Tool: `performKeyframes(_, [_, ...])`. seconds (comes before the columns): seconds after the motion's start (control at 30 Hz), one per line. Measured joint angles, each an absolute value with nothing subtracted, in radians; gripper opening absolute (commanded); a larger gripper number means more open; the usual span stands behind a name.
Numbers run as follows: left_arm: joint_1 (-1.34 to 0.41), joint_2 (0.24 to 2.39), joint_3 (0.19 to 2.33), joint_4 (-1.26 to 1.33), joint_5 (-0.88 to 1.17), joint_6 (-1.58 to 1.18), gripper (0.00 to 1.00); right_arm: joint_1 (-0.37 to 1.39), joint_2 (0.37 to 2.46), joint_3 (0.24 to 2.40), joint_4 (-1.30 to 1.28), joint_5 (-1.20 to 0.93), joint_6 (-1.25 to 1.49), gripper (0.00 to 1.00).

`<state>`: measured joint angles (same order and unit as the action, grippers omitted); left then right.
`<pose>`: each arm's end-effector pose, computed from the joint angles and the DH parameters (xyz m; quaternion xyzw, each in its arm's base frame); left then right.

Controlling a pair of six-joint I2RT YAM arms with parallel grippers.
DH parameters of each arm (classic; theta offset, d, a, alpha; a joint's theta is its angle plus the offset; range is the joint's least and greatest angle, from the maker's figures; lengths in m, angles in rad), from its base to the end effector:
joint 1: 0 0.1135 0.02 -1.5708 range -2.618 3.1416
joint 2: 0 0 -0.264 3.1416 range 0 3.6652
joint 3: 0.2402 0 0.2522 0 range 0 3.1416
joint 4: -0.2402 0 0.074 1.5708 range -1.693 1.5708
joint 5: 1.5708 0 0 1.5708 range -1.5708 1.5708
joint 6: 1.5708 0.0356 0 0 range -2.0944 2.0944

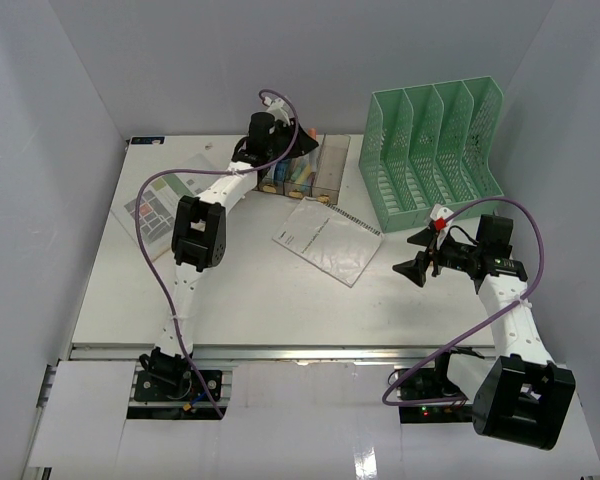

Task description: Organize the desk

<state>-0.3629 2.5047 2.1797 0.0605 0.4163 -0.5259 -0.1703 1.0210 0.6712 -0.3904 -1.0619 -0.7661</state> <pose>0.5431 -0.2216 0.2213 0.0619 0.7847 -0.4038 0.4663 0.2026 -0.0033 0.2494 -0.4269 0.6943 0.2564 0.5196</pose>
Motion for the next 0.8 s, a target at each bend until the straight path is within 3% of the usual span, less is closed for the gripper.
performKeyframes(0.1, [-0.364,2.518,2.180,0.053,0.361,-0.477,0.20,-0.170,1.022,0.671,-0.390,-1.067,-0.766,0.91])
performKeyframes(0.17, [-0.364,2.522,2.181,0.052,0.338,-0.449,0.31,-0.170,1.023,0.671,-0.390,-1.069,-0.766,0.91])
performKeyframes(0.2, [-0.364,2.523,2.181,0.051,0.328,-0.436,0.38,-0.170,1.023,0.671,-0.390,-1.070,-0.766,0.91])
performKeyframes(0.27, [-0.365,2.525,2.181,0.041,0.314,-0.412,0.64,-0.170,1.023,0.671,-0.390,-1.070,-0.766,0.91])
performKeyframes(0.3, [-0.365,2.526,2.181,0.034,0.309,-0.401,0.65,-0.170,1.024,0.671,-0.390,-1.070,-0.766,0.90])
performKeyframes(0.33, [-0.366,2.526,2.181,0.023,0.305,-0.385,0.76,-0.170,1.025,0.671,-0.390,-1.069,-0.766,0.91])
performKeyframes(0.4, [-0.369,2.526,2.181,-0.009,0.300,-0.360,0.87,-0.170,1.030,0.671,-0.390,-1.068,-0.766,0.90])
performKeyframes(0.63, [-0.379,2.467,2.085,-0.074,0.296,-0.303,0.95,-0.185,1.038,0.665,-0.385,-1.039,-0.770,0.90])
performKeyframes(0.8, [-0.384,2.255,1.878,-0.111,0.288,-0.281,0.98,-0.202,1.037,0.656,-0.383,-0.982,-0.774,0.90])
